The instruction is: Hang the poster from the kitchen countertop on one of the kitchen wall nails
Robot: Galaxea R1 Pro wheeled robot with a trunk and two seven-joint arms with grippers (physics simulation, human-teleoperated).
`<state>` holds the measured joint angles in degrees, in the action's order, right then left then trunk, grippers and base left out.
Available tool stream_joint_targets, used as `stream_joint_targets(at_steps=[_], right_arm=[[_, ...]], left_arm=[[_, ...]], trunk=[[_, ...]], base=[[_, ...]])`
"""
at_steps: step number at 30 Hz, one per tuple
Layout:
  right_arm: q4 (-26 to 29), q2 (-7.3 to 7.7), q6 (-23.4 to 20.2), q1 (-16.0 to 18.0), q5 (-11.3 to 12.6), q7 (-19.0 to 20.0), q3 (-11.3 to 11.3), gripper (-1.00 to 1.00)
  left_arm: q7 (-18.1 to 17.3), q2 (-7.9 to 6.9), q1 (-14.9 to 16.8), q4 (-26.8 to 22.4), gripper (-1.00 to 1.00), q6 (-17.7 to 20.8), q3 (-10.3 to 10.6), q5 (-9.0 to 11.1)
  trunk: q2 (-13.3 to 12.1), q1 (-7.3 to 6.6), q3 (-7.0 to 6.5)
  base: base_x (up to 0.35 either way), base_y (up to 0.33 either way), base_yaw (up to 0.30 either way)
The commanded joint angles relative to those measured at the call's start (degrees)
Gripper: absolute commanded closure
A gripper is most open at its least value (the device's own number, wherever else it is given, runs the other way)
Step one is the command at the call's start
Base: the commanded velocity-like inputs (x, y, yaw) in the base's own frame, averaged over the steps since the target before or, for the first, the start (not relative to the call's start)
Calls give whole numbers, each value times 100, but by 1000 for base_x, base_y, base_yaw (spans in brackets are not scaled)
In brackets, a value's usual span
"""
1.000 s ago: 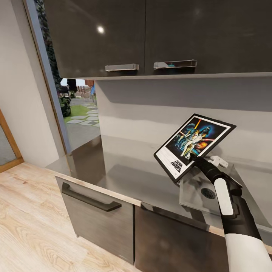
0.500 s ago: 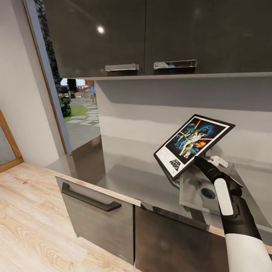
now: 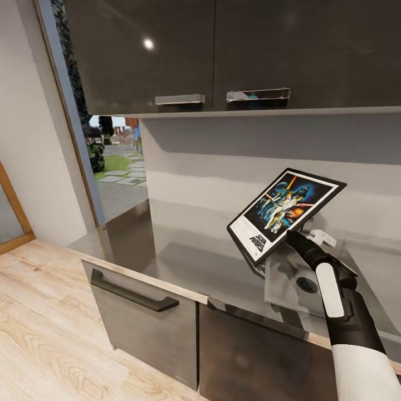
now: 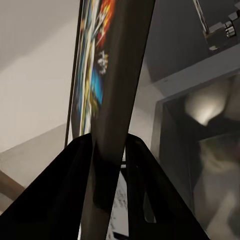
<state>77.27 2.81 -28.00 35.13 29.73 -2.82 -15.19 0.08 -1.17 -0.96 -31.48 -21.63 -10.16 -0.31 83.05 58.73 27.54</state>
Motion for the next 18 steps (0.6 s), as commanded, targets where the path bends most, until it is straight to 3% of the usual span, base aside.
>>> stream_joint_targets(at_steps=[1, 6, 7, 18], right_arm=[[6, 1, -27, 3, 61, -35, -2, 100], [9, 1, -29, 3, 67, -35, -1, 100], [67, 1, -30, 24, 434, -51, 13, 100], [85, -1, -31, 145, 461, -52, 16, 100]], left_arm=[[1, 0, -1, -6, -100, -8, -4, -4], [1, 0, -1, -14, -100, -8, -10, -4], [1, -3, -1, -25, -100, -14, -12, -3], [1, -5, -1, -33, -100, -17, -12, -4]], trunk=[[3, 0, 5], [3, 0, 5], [3, 0, 5], [3, 0, 5]], base=[[0, 0, 0], [0, 0, 0], [0, 0, 0], [0, 0, 0]])
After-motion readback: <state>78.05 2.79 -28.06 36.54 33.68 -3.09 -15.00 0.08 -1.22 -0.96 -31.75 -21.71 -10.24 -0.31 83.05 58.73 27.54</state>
